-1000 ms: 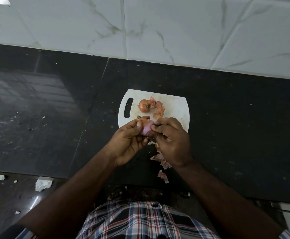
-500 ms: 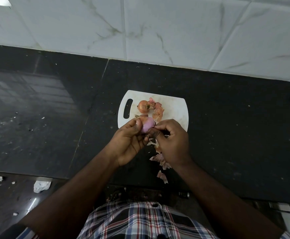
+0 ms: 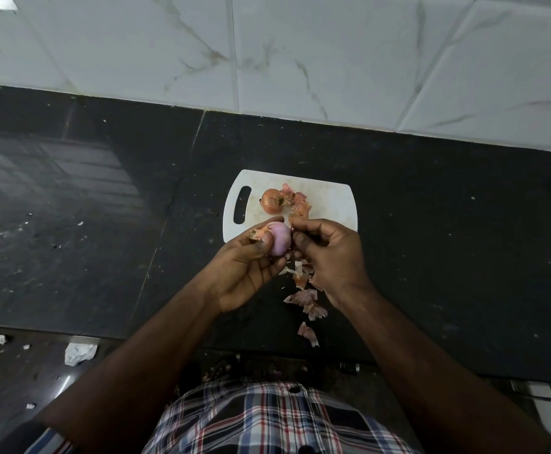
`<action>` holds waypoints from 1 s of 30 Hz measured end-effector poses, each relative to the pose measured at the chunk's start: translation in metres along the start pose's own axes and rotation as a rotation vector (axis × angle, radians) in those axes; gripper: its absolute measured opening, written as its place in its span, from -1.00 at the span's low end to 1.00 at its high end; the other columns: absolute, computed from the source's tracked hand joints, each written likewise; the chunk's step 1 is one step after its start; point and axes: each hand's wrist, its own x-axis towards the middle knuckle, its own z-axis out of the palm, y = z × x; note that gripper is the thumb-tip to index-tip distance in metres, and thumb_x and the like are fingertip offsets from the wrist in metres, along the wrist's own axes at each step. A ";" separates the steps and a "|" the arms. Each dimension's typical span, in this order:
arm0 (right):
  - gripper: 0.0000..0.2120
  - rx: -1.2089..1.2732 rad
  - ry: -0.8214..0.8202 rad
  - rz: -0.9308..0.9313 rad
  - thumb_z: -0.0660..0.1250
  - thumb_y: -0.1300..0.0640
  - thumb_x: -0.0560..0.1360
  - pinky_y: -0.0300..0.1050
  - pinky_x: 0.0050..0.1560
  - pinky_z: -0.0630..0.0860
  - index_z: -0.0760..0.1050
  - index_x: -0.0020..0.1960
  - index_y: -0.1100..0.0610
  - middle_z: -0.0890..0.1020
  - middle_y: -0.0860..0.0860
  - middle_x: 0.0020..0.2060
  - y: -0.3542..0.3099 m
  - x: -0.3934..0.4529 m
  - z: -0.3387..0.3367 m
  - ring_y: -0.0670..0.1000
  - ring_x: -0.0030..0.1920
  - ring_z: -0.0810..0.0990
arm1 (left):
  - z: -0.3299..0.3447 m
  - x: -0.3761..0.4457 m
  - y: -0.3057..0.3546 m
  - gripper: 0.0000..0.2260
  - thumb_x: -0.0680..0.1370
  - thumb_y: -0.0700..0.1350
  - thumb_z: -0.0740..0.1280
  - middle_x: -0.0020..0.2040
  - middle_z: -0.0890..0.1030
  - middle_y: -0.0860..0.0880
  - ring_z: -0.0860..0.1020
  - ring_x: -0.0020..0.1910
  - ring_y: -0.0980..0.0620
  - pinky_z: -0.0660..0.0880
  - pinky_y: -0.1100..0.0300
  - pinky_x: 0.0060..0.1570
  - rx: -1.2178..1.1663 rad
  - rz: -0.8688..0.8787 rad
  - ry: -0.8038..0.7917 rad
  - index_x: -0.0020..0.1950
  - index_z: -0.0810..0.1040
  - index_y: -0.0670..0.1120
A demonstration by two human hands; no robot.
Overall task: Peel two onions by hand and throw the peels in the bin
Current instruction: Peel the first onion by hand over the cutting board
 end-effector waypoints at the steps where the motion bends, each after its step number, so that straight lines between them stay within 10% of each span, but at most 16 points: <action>1: -0.81 0.002 -0.005 0.016 0.41 0.29 0.53 -0.12 -0.12 0.65 0.66 0.02 0.03 0.73 -0.01 -0.10 0.000 0.001 0.000 -0.06 -0.18 0.69 | 0.001 0.000 -0.001 -0.63 0.54 -0.18 0.32 0.00 0.66 -0.12 0.67 -0.08 -0.01 0.62 0.21 -0.10 0.002 -0.002 0.005 0.35 0.49 -0.18; 14: -0.75 -0.217 -0.114 -0.001 0.37 0.18 0.57 -0.16 0.19 0.55 0.62 0.23 0.01 0.70 -0.11 0.09 0.000 0.009 -0.014 -0.18 0.14 0.63 | -0.011 -0.001 0.002 -0.48 0.45 -0.29 0.41 0.15 0.62 -0.12 0.62 0.01 0.00 0.59 0.09 0.04 0.106 0.012 -0.053 0.41 0.52 -0.04; 30: -0.88 -0.551 -0.216 -0.189 0.42 0.25 0.51 -0.13 0.01 0.60 0.68 -0.03 0.07 0.65 -0.12 -0.14 -0.006 0.017 -0.019 -0.13 -0.06 0.63 | -0.005 -0.003 0.000 -0.54 0.45 -0.34 0.42 0.20 0.63 -0.22 0.64 0.14 -0.10 0.62 0.09 0.10 0.352 0.048 -0.076 0.35 0.50 -0.21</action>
